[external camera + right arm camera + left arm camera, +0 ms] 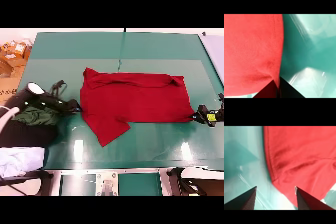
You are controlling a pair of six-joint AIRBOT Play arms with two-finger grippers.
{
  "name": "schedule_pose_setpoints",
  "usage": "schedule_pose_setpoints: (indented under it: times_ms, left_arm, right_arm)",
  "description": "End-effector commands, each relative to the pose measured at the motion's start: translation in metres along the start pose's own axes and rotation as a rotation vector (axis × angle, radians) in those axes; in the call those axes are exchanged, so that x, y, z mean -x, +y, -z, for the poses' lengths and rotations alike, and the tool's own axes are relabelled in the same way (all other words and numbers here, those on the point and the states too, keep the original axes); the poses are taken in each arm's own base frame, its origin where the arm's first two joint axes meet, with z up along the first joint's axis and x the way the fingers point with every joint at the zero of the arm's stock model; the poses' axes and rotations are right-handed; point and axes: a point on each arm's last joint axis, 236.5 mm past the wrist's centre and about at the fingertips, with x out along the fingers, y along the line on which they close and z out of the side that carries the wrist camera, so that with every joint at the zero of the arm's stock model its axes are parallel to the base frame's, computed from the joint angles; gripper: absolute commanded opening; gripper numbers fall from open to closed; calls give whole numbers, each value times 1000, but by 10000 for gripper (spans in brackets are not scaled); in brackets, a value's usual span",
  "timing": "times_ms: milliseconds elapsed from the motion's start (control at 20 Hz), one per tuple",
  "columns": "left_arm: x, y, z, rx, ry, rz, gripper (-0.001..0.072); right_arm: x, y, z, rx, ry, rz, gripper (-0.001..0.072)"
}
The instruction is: Fold the shirts.
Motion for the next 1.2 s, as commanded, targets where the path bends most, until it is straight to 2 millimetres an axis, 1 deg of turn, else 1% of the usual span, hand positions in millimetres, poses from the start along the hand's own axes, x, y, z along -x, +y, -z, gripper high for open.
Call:
schedule_pose_setpoints:
  times_ms: [0,100,150,200,250,300,350,450,500,550,600,650,700,750,800,850,900,950,1000,1050,1100,1150]
  left_arm:
    - [-39,-4,-2,56,-18,25,550]
    - [-44,-8,-7,71,-30,61,549]
    - [-44,-9,-5,69,-23,66,506]
    - [-44,-10,-4,68,-16,68,411]
    - [-44,-11,-1,60,-6,72,349]
    - [-44,-12,2,53,8,76,225]
    - [-44,-13,4,27,17,80,29]
    - [-43,-12,4,1,17,74,29]
    - [-41,-13,2,-13,19,72,29]
    - [-36,-20,-1,-34,26,83,28]
    - [-26,-30,-5,-71,29,93,28]
    - [-12,-41,-10,-117,21,95,28]
    - [9,-56,-19,-175,-9,89,28]
    - [35,-70,-31,-227,-58,70,28]
    - [71,-92,-44,-292,-137,54,28]
    - [109,-114,-56,-357,-235,40,28]
    - [156,-143,-66,-432,-355,32,28]
    - [201,-169,-70,-499,-471,21,28]
    - [252,-197,-69,-574,-601,12,29]
    - [303,-224,-63,-637,-730,10,28]
    - [345,-249,-51,-691,-840,25,29]
    - [388,-274,-34,-745,-947,42,29]
  right_arm:
    - [2,1,-2,10,-4,-3,13]
    - [2,1,-2,16,-4,-3,13]
    - [2,1,-2,17,-4,-2,13]
    - [2,1,-2,17,-6,-2,13]
    - [2,1,-3,17,-9,-1,13]
    - [2,2,-3,16,-10,-5,13]
    - [2,3,-3,15,-10,-8,13]
    - [1,5,0,19,5,-14,13]
    - [0,13,1,25,12,-30,13]
    - [-2,25,1,30,17,-61,13]
    - [-2,41,1,46,24,-95,12]
    - [1,61,1,82,34,-125,12]
    - [9,83,0,135,33,-147,12]
    - [23,107,-2,196,14,-164,12]
    - [44,136,-7,269,-29,-190,12]
    - [69,165,-11,340,-87,-216,12]
    - [104,195,-16,414,-179,-238,12]
    - [142,221,-19,473,-281,-252,12]
    - [186,246,-18,527,-397,-258,12]
    - [228,266,-14,583,-508,-248,12]
    - [274,284,-5,625,-636,-238,12]
    - [315,301,7,650,-756,-233,12]
